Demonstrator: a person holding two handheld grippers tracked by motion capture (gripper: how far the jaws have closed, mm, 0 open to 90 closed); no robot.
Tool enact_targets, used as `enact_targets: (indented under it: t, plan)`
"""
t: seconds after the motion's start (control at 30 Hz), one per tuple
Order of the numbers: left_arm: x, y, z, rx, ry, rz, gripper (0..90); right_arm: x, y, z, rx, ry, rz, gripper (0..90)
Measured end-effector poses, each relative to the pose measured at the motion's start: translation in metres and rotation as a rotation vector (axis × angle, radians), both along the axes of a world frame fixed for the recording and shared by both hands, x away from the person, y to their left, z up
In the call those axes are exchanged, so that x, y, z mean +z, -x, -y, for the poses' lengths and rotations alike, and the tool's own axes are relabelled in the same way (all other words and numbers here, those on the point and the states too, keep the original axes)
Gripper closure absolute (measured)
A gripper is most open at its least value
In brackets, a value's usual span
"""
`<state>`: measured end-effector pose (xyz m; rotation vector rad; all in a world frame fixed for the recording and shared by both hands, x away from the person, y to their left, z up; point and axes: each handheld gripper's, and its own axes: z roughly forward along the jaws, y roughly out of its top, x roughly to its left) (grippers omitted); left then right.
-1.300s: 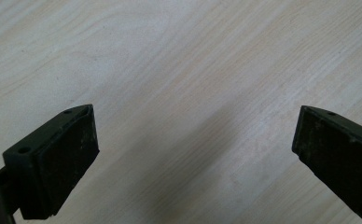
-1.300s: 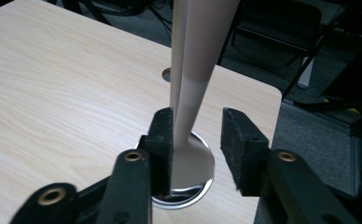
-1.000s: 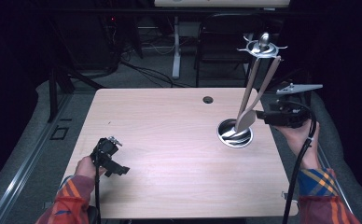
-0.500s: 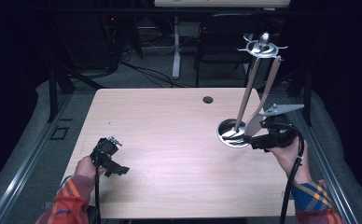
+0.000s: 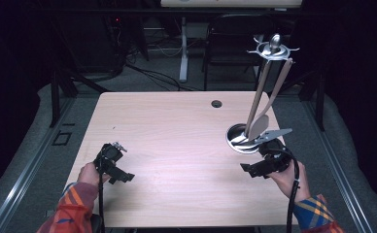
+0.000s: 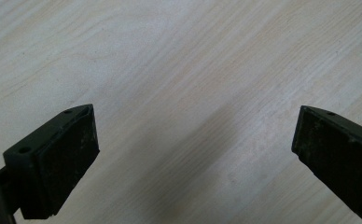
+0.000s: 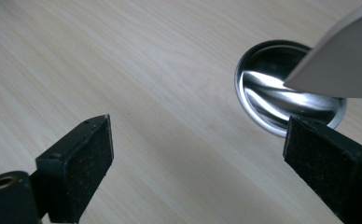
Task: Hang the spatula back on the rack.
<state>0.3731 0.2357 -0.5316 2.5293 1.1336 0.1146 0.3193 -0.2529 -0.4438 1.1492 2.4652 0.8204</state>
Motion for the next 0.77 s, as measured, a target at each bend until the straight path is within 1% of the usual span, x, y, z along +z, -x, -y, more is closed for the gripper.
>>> enact_targets:
  t: [0.07,0.1,0.17,0.2,0.27,0.3,0.33,0.43,0.5,0.57,0.6,0.63,0.67,0.73,0.77]
  plan:
    - [0.0,0.0,0.0,-0.001,0.0,-0.001,0.5,-0.011,0.002,-0.003,0.013,0.016,-0.018,5.4]
    - [-0.001,0.0,0.0,-0.002,0.001,-0.002,0.5,-0.014,0.002,-0.004,0.017,0.019,-0.026,4.6]
    - [-0.001,0.0,0.0,-0.005,-0.002,-0.003,0.5,-0.026,0.003,-0.007,0.031,0.026,-0.06,2.5]
    - [-0.001,0.0,0.0,-0.005,-0.003,-0.003,0.5,-0.03,0.004,-0.009,0.034,0.02,-0.069,1.6]
    - [-0.001,0.0,0.0,-0.006,-0.004,-0.003,0.5,-0.039,0.006,-0.012,0.049,0.062,-0.109,0.0]
    - [-0.001,-0.001,0.0,-0.004,-0.003,-0.007,0.5,-0.044,0.007,-0.014,0.059,0.054,-0.121,0.0]
    - [-0.001,-0.001,0.0,-0.008,-0.008,-0.007,0.5,-0.048,0.008,-0.016,0.062,0.048,-0.135,0.0]
    - [-0.002,-0.001,0.001,-0.008,-0.001,-0.008,0.5,-0.055,0.01,-0.021,0.083,0.077,-0.162,0.0]
    - [-0.002,-0.001,0.002,-0.009,-0.008,-0.007,0.5,-0.062,0.009,-0.025,0.1,0.089,-0.19,0.0]
    - [-0.002,-0.001,0.002,-0.01,-0.006,-0.008,0.5,-0.066,0.007,-0.027,0.111,0.123,-0.198,0.0]
    - [-0.002,-0.001,0.002,-0.012,-0.008,-0.009,0.5,-0.069,0.006,-0.027,0.113,0.121,-0.208,0.0]
    - [-0.002,-0.001,0.002,-0.012,-0.011,-0.01,0.5,-0.071,0.005,-0.027,0.107,0.134,-0.204,0.2]
    - [-0.002,-0.001,0.002,-0.013,-0.009,-0.012,0.6,-0.072,0.003,-0.026,0.113,0.134,-0.212,1.8]
    - [-0.003,-0.001,0.002,-0.014,-0.02,-0.012,1.5,-0.074,0.001,-0.024,0.109,0.144,-0.221,3.7]
    - [-0.003,-0.001,0.003,-0.014,-0.026,-0.013,1.8,-0.074,0.001,-0.023,0.106,0.14,-0.219,4.0]
